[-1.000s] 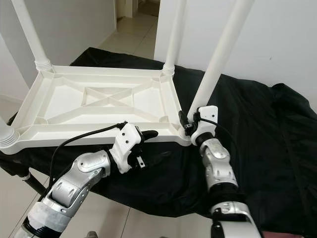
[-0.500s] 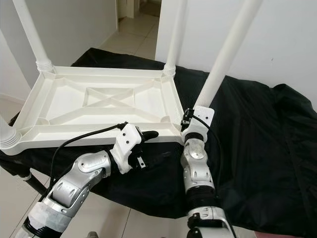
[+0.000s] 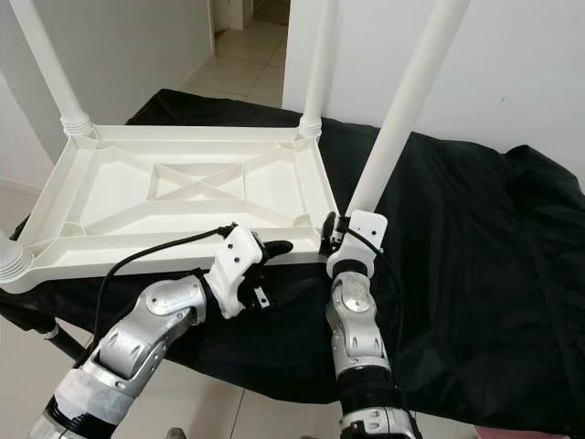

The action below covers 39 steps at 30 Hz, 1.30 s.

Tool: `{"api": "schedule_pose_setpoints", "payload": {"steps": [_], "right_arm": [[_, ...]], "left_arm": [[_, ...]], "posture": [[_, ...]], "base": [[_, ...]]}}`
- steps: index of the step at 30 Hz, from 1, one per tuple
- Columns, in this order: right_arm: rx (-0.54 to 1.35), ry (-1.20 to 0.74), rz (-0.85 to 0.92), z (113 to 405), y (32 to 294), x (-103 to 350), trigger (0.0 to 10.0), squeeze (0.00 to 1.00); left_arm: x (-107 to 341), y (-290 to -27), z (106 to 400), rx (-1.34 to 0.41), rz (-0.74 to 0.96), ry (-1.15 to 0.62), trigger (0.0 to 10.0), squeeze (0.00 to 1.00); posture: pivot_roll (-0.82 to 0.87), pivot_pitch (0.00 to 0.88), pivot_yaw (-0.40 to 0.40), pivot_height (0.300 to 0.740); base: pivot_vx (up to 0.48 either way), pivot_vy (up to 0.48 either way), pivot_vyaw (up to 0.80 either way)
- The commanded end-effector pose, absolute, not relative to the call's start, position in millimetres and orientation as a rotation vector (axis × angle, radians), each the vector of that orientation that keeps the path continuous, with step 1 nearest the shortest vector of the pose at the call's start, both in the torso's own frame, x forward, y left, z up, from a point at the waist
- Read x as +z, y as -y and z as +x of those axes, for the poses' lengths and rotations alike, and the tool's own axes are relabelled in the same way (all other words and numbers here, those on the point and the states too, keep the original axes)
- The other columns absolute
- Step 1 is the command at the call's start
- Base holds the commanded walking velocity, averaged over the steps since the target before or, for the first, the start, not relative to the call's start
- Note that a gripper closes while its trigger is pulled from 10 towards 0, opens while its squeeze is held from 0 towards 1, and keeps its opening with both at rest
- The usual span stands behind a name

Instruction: Building children table

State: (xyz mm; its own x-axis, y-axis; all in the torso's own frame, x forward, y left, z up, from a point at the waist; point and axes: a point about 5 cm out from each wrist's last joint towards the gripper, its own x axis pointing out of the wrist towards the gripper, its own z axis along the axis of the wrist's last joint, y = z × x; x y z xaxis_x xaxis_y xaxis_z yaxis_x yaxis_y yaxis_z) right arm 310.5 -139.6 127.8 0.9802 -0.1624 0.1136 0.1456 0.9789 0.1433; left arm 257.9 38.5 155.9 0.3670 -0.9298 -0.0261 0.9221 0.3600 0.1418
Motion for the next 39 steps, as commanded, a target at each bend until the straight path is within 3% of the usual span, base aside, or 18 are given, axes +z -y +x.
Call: {"api": "schedule_pose_setpoints", "payload": {"steps": [1, 10, 11, 29, 39], "right_arm": [[-0.116, 0.154, 0.15, 308, 142, 131, 10.0, 1.0], [-0.018, 0.192, 0.121, 301, 153, 136, 10.0, 1.0], [0.017, 0.197, 0.108, 300, 158, 135, 10.0, 0.0], [0.317, 0.143, -0.002, 307, 188, 124, 10.0, 0.0], [0.496, 0.102, -0.063, 328, 195, 130, 10.0, 0.0]], "left_arm": [[159, -38, 262, -1.202, 0.157, 0.078, 10.0, 0.0], [161, -40, 261, -1.204, 0.159, 0.087, 10.0, 0.0], [160, -40, 260, -1.208, 0.156, 0.084, 10.0, 0.0], [153, -42, 249, -1.259, 0.16, 0.037, 10.0, 0.0], [153, -48, 250, -1.215, 0.179, 0.018, 10.0, 0.0]], "posture": [[-0.06, 0.0, -0.054, 0.74], [-0.06, 0.0, -0.051, 0.74], [-0.06, 0.0, -0.047, 0.74], [-0.05, 0.0, -0.035, 0.74], [-0.02, 0.0, -0.052, 0.74]], "base": [[0.0, 0.0, 0.0], [0.0, 0.0, 0.0], [0.0, 0.0, 0.0], [0.0, 0.0, 0.0], [0.0, 0.0, 0.0]]}}
